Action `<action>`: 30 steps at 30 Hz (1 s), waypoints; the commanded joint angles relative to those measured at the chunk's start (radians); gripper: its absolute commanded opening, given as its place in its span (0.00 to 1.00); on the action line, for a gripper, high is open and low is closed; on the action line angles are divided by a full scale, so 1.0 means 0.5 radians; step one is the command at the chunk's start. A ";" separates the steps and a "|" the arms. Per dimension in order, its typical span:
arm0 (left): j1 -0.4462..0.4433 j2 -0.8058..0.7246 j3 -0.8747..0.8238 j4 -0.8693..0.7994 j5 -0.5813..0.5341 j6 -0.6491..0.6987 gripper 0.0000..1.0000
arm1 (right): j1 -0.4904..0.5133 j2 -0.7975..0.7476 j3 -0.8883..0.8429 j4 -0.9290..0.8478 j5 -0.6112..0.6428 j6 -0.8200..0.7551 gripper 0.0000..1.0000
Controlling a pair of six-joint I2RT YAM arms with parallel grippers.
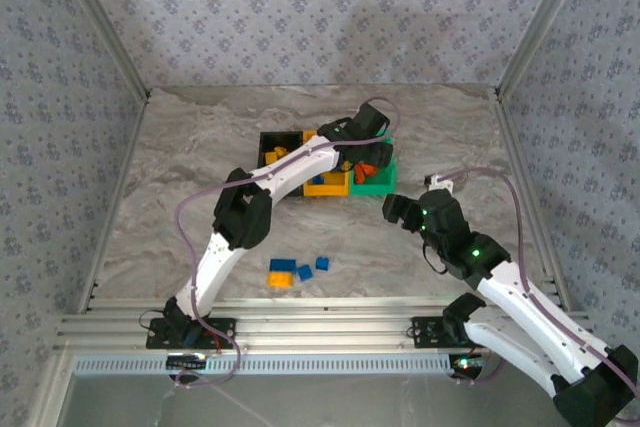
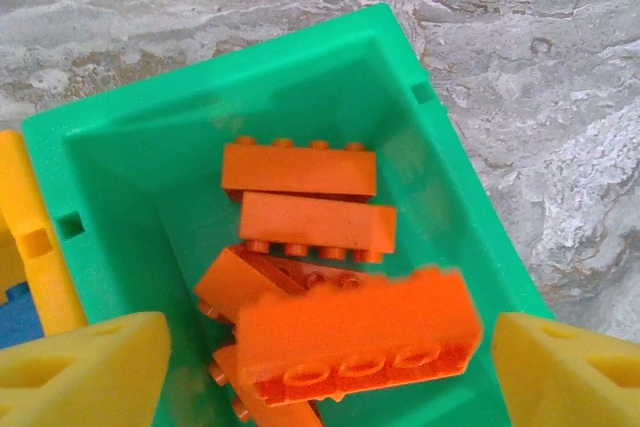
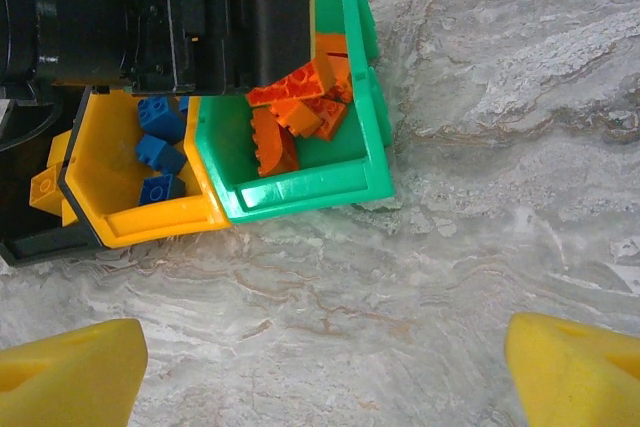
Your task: Sort the legos into containers by color
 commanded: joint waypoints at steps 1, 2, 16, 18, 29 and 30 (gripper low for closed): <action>0.000 -0.036 0.095 -0.037 0.043 -0.035 0.88 | -0.016 0.000 -0.026 -0.014 -0.030 0.025 0.94; 0.000 -0.074 0.075 -0.026 0.051 -0.045 0.89 | -0.014 0.007 -0.026 -0.009 -0.047 0.020 0.94; 0.015 -1.679 -1.968 0.653 -0.115 -0.296 1.00 | 0.446 0.534 -0.020 0.231 -0.444 -0.176 0.95; 0.016 -1.929 -2.240 0.621 -0.181 -0.353 1.00 | 0.588 0.690 0.022 0.264 -0.434 -0.204 0.95; 0.011 -2.891 -3.129 0.225 -0.261 -0.709 1.00 | 1.008 1.404 0.292 0.349 -0.377 -0.273 0.92; 0.012 -2.934 -3.157 0.218 -0.260 -0.727 1.00 | 1.011 1.425 0.300 0.362 -0.378 -0.270 0.91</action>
